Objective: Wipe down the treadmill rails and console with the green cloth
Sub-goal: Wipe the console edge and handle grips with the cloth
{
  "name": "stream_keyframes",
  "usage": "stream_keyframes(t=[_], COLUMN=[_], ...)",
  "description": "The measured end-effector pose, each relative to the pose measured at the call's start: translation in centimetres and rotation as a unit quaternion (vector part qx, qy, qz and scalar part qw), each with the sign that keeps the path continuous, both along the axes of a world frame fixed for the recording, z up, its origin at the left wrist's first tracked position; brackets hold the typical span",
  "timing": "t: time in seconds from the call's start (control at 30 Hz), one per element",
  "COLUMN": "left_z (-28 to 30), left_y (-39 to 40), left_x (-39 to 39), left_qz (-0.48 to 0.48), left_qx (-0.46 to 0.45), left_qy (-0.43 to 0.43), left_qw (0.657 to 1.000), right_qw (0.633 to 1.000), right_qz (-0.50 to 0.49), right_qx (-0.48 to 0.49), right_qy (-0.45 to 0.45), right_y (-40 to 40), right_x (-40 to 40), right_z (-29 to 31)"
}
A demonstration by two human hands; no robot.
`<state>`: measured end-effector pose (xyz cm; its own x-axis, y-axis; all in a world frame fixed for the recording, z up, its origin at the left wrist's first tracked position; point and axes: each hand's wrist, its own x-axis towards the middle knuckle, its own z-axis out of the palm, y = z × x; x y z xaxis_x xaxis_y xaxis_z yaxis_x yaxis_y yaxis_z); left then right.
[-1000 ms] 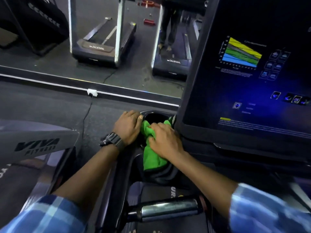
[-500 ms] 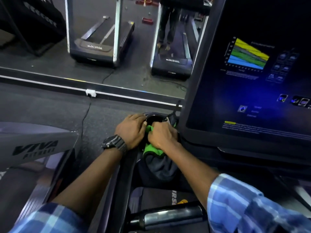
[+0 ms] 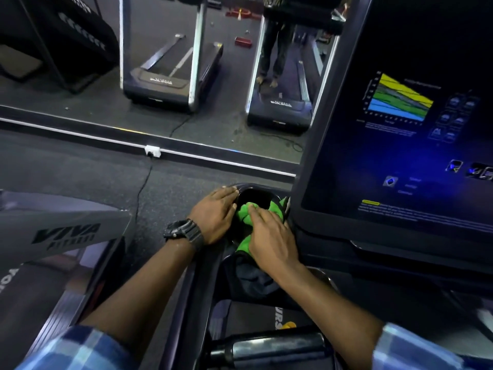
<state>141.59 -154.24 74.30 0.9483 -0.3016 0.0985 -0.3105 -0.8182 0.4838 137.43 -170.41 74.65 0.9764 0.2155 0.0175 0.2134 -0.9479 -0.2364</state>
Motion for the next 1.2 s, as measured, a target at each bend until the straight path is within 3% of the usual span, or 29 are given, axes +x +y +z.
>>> stream_keyframes(t=[0.13,0.33,0.53,0.73,0.97,1.1,1.2], left_z=[-0.4,-0.8,-0.9,-1.2,-1.2,-1.2,-1.5], left_y=[-0.3,-0.1,-0.4,-0.4,-0.7,-0.9,-1.3], left_x=[-0.3,-0.2,-0.2,-0.1,-0.4,-0.8,-1.3], left_qz=[-0.002,0.008,0.014,0.010,0.016,0.019,0.021], left_qx=[-0.020,-0.013,-0.017,-0.022,-0.014,-0.020,0.000], left_qy=[0.014,0.022,0.009,0.007,0.028,0.028,0.028], left_qw=[1.000,1.000,1.000,1.000,0.999,0.999,0.999], right_qw=[0.996,0.997,0.994,0.997,0.999,0.990,0.989], right_qz=[-0.072,0.050,-0.082,0.068,0.032,0.143,0.145], right_qx=[0.034,-0.044,-0.003,0.029,0.004,0.000,-0.023], right_qy=[0.046,0.029,0.067,0.023,0.034,0.017,0.031], right_y=[2.2,-0.7,2.8,-1.0,0.4,-2.4,-3.8], right_x=[3.4,-0.2,3.5,-2.6,0.4,-5.6,-5.1], right_z=[-0.6,0.7,0.6,1.6,1.4,2.4,3.2])
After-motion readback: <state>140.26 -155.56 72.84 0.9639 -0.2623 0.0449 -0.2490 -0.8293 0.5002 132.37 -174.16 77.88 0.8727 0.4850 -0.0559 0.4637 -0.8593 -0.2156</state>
